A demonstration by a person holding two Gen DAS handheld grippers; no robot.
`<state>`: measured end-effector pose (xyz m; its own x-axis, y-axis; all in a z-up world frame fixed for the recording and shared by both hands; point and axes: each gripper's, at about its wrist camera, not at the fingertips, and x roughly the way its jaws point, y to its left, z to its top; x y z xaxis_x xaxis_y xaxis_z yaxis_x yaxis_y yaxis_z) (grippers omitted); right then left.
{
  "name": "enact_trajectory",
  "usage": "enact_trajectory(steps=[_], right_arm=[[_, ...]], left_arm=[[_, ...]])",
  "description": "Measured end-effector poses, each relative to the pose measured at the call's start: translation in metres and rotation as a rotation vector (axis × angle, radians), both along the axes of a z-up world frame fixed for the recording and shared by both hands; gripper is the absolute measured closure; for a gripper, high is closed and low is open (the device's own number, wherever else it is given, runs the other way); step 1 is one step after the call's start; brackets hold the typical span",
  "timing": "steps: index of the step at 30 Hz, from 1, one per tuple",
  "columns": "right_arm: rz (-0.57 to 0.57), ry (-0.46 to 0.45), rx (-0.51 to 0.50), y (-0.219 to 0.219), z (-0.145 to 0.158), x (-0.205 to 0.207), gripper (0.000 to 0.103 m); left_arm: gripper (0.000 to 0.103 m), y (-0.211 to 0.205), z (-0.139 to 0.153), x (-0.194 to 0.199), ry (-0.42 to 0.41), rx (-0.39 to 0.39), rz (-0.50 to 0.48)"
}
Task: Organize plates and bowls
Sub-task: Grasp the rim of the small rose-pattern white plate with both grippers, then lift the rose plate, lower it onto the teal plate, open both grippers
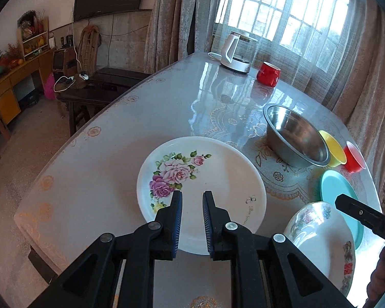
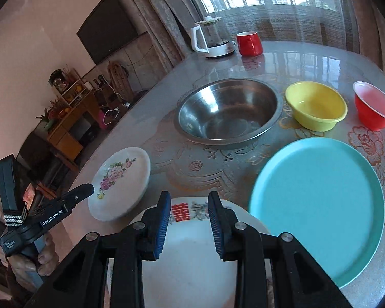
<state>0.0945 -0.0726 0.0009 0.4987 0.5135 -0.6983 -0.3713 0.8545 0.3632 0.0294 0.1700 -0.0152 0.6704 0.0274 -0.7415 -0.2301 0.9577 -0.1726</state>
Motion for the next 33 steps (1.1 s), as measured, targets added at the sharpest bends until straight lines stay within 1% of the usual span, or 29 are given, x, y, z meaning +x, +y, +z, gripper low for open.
enact_trajectory(steps=[2, 5, 6, 8, 10, 12, 15, 19, 24, 25, 27, 30, 33], right_arm=[[0.055, 0.05, 0.025, 0.023, -0.005, 0.006, 0.073], [0.096, 0.11, 0.041, 0.053, -0.012, 0.019, 0.073], [0.107, 0.111, 0.032, 0.064, -0.013, 0.021, 0.073], [0.12, 0.099, -0.004, 0.082, -0.016, 0.027, 0.073], [0.113, 0.11, -0.044, 0.094, -0.023, 0.036, 0.073], [0.108, 0.11, -0.085, 0.102, -0.03, 0.044, 0.073], [0.1, 0.139, -0.112, 0.107, -0.041, 0.054, 0.073], [0.084, 0.153, -0.139, 0.111, -0.052, 0.066, 0.073], [0.103, 0.165, -0.161, 0.117, -0.059, 0.072, 0.082], [0.109, 0.152, -0.164, 0.12, -0.06, 0.072, 0.083], [0.131, 0.157, -0.162, 0.123, -0.061, 0.071, 0.088], [0.139, 0.146, -0.171, 0.125, -0.062, 0.068, 0.088], [0.122, 0.167, -0.131, 0.116, -0.062, 0.069, 0.088]], left_arm=[[0.083, 0.012, -0.003, -0.002, 0.0, -0.001, 0.026], [0.08, 0.031, -0.007, -0.004, 0.001, -0.014, 0.068], [0.078, 0.036, -0.008, -0.004, 0.0, -0.014, 0.08], [0.072, 0.044, -0.012, -0.004, 0.0, -0.003, 0.097], [0.071, 0.053, -0.017, -0.003, 0.007, -0.011, 0.114], [0.07, 0.058, -0.022, -0.002, 0.011, -0.032, 0.108], [0.069, 0.061, -0.029, 0.002, 0.021, -0.046, 0.088], [0.07, 0.059, -0.033, 0.007, 0.012, -0.056, 0.058], [0.07, 0.054, -0.042, 0.017, 0.025, -0.075, 0.001], [0.074, 0.053, -0.046, 0.019, 0.04, -0.078, -0.005], [0.083, 0.046, -0.046, 0.02, 0.033, -0.058, -0.026], [0.084, 0.037, -0.044, 0.02, 0.035, -0.011, -0.025], [0.084, 0.033, -0.039, 0.02, 0.027, -0.024, -0.039]])
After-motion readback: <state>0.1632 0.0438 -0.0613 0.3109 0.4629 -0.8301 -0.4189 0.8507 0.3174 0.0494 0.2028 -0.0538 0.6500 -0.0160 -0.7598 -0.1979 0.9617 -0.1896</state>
